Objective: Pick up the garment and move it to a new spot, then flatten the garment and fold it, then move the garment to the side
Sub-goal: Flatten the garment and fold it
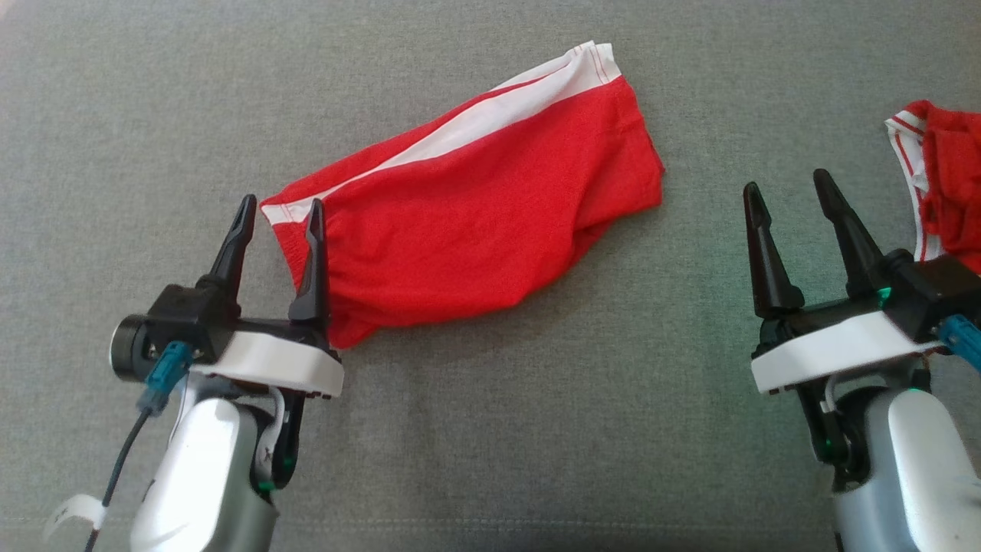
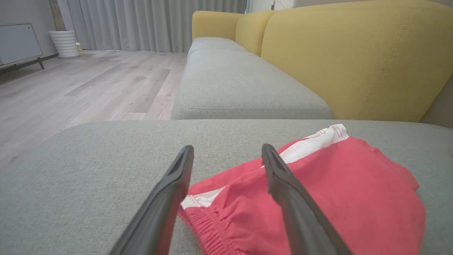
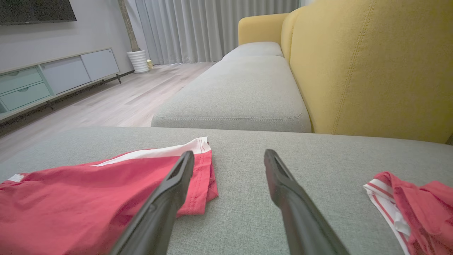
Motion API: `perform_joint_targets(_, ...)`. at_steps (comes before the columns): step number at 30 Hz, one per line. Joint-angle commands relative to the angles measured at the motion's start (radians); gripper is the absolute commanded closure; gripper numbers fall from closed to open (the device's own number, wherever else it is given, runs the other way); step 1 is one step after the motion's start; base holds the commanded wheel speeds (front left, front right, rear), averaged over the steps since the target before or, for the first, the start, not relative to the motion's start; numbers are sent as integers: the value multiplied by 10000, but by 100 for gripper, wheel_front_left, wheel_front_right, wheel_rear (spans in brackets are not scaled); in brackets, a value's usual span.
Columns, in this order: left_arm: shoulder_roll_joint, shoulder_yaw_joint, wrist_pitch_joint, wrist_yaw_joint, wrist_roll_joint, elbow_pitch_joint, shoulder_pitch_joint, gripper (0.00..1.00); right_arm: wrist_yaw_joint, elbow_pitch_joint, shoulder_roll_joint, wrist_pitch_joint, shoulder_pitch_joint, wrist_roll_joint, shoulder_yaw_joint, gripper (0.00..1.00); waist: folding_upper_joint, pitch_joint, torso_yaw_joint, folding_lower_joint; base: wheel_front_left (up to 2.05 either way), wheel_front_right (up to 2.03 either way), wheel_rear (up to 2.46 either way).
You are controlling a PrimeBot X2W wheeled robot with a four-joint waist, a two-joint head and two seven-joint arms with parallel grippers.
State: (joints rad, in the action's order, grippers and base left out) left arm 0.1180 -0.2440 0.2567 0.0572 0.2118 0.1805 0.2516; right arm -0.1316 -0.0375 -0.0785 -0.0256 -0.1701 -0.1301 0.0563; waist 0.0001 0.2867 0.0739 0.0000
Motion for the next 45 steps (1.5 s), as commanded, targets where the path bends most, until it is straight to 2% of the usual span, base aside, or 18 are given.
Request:
perform_joint_targets(1,182,375,51,0,-26,-344,152,0,9,-380,68,-46,-61,52,218,0,-1,13,10,0,0,0,0)
perform_joint_targets(7,137,397,51,-57,10,-417,268,0,9,18,-83,-104,-467,42,306,0,-1,191,167,0,0,0,0)
perform_joint_targets(11,46,408,51,-97,39,-504,450,0,9,757,-237,-114,-1175,-55,498,0,-1,419,388,0,0,0,0)
perform_joint_targets(22,-305,355,51,-324,24,-614,963,0,9,4772,-490,-103,-3413,-188,821,0,-1,960,1274,0,0,0,0)
perform_joint_targets(24,-379,393,51,-355,8,-623,1002,0,9,5728,-418,-290,-3723,-52,693,0,-1,1005,1384,0,0,0,0)
perform_joint_targets(26,-417,434,51,-377,-8,-641,1003,0,9,6160,-305,-351,-3846,-40,701,0,-1,1010,1412,0,0,0,0)
perform_joint_targets(27,-432,458,51,-389,-18,-647,996,0,9,6347,-251,-426,-3870,-68,759,30,-1,1004,1413,0,0,0,0)
perform_joint_targets(28,-445,488,51,-399,-29,-657,984,0,9,6491,-201,-483,-3889,-114,806,76,-1,1000,1401,0,0,0,0)
perform_joint_targets(29,-456,520,51,-408,-43,-664,973,0,9,6583,-156,-489,-3905,-168,852,100,-1,989,1382,0,0,0,0)
perform_joint_targets(38,-490,721,51,-498,-240,-675,823,0,9,6284,123,-7,-3447,-715,1109,100,-1,712,938,0,0,0,0)
perform_joint_targets(45,-423,903,51,-533,-357,-707,534,0,9,5158,232,626,-2107,-1197,891,100,-1,374,326,0,0,0,0)
